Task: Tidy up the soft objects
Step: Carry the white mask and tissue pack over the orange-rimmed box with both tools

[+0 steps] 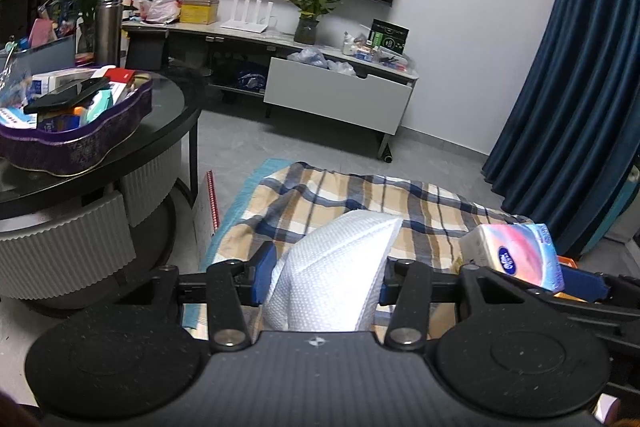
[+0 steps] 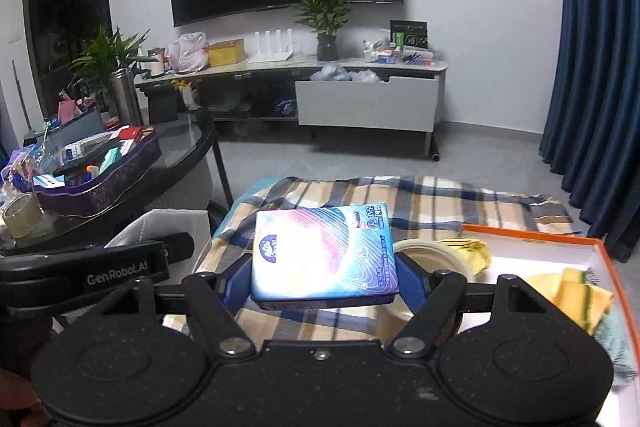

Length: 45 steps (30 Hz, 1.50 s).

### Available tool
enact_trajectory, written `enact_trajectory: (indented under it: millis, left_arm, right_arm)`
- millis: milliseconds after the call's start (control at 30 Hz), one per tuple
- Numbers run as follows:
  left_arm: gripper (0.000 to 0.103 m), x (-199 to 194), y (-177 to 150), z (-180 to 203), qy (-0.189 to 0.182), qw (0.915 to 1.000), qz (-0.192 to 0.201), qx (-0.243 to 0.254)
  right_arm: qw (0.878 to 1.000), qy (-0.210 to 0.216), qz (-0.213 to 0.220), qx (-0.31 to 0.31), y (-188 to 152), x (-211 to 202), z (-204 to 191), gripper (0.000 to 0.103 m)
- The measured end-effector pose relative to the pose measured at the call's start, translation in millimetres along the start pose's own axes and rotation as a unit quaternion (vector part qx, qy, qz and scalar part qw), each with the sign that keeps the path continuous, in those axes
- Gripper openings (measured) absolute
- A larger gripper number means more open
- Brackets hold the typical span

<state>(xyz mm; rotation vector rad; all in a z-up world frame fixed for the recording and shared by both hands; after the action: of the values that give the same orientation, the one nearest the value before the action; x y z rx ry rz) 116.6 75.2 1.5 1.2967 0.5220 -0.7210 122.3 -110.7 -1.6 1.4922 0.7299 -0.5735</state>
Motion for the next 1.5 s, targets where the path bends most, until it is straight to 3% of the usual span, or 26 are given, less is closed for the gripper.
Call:
enact_trajectory:
  millis: [467,1500]
  left_arm:
    - [0.048,-6.1,-12.0,54.5,-0.021,0.9990,-0.018,0.035]
    - [0.048,-7.9,-18.6,130.4,-0.065,0.9915,-0.020,0.111]
  right_arm:
    - [0.999,-0.012,0.018,0.028,-12.6,-31.0,45.5,0.088]
    - [0.994,-0.052,0.043,0.086,-22.6,-63.3,117.3,0.088]
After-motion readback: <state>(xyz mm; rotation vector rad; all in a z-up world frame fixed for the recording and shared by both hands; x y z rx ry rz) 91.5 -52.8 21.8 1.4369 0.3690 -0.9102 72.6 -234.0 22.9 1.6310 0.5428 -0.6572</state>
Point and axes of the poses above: each gripper's, at about its wrist camera, not at the fingertips, and x roughly the way its jaws point, z to its right, y to its top, the point moved 5 cm from there along x, roughly the way its jaws point, and after that the axes turned 13 degrees about -z, right-handed, at the moved point
